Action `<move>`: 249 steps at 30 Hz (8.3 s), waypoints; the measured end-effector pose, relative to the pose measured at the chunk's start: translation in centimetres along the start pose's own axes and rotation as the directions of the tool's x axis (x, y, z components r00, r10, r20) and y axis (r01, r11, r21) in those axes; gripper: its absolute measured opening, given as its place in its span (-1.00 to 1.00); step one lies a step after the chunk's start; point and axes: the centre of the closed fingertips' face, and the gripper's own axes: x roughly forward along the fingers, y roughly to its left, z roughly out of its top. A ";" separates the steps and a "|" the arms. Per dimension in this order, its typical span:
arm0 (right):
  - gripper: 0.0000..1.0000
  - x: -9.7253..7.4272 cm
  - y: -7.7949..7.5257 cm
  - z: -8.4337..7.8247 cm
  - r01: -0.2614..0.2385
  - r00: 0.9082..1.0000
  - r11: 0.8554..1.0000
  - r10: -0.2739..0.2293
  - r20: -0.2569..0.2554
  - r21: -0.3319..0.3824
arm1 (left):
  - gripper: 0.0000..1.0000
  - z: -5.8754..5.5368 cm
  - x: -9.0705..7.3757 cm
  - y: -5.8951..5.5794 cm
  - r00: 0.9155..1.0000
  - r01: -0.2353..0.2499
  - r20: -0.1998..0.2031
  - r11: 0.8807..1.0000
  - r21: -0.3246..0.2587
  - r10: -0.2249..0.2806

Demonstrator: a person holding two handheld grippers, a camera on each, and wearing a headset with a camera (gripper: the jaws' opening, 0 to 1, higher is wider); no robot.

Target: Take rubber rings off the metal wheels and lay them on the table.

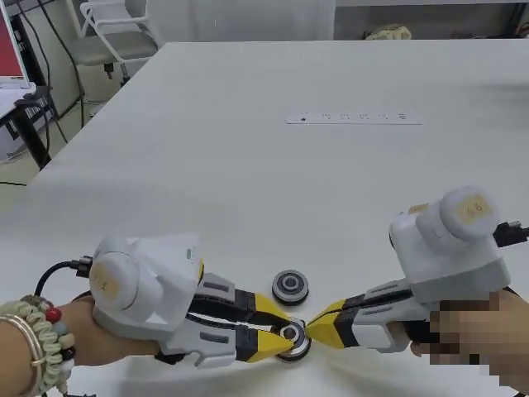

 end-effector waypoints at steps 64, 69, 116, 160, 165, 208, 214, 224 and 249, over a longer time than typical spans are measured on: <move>-1.00 -0.9 -0.5 1.7 0.007 0.996 0.999 -0.011 0.087 0.043 | 0.41 5.6 -2.1 -1.2 0.997 -0.004 -0.073 0.999 0.040 0.007; -1.00 -1.2 -0.5 2.1 0.007 0.995 0.999 -0.011 0.102 0.044 | 0.46 6.2 -3.9 -1.2 0.995 -0.029 -0.095 0.999 0.039 0.032; -1.00 3.3 2.7 6.6 -0.076 0.995 0.996 0.078 0.062 -0.039 | 0.75 0.7 -12.9 -2.2 0.929 -0.368 -0.124 0.907 -0.207 0.349; -0.91 2.5 3.1 5.7 -0.005 0.999 0.982 0.011 0.033 -0.187 | 0.66 0.0 -12.7 -2.5 0.936 -0.346 -0.145 0.915 -0.208 0.321; -0.90 0.5 2.7 6.2 0.010 0.997 0.984 0.004 0.080 -0.178 | 0.67 0.0 -12.4 -2.9 0.943 -0.320 -0.156 0.929 -0.184 0.294; -0.85 -1.8 -0.7 0.2 0.042 0.995 0.997 -0.036 0.093 -0.068 | 0.33 7.1 -3.8 -0.9 0.996 -0.067 -0.056 0.995 0.072 0.071; -0.83 -1.0 -0.4 -0.5 0.021 0.998 0.994 -0.016 0.054 -0.108 | -0.01 5.3 -1.6 0.0 0.994 -0.068 -0.087 0.998 0.013 0.069; -0.77 0.1 0.0 -1.6 -0.001 1.000 0.981 -0.003 -0.017 -0.195 | -0.32 2.5 0.2 0.0 0.989 -0.071 -0.129 0.997 -0.001 0.071; -0.75 0.5 0.1 -2.2 0.006 1.000 0.976 -0.011 -0.024 -0.217 | -0.82 0.4 0.5 -0.1 0.985 -0.069 -0.163 0.997 -0.028 0.063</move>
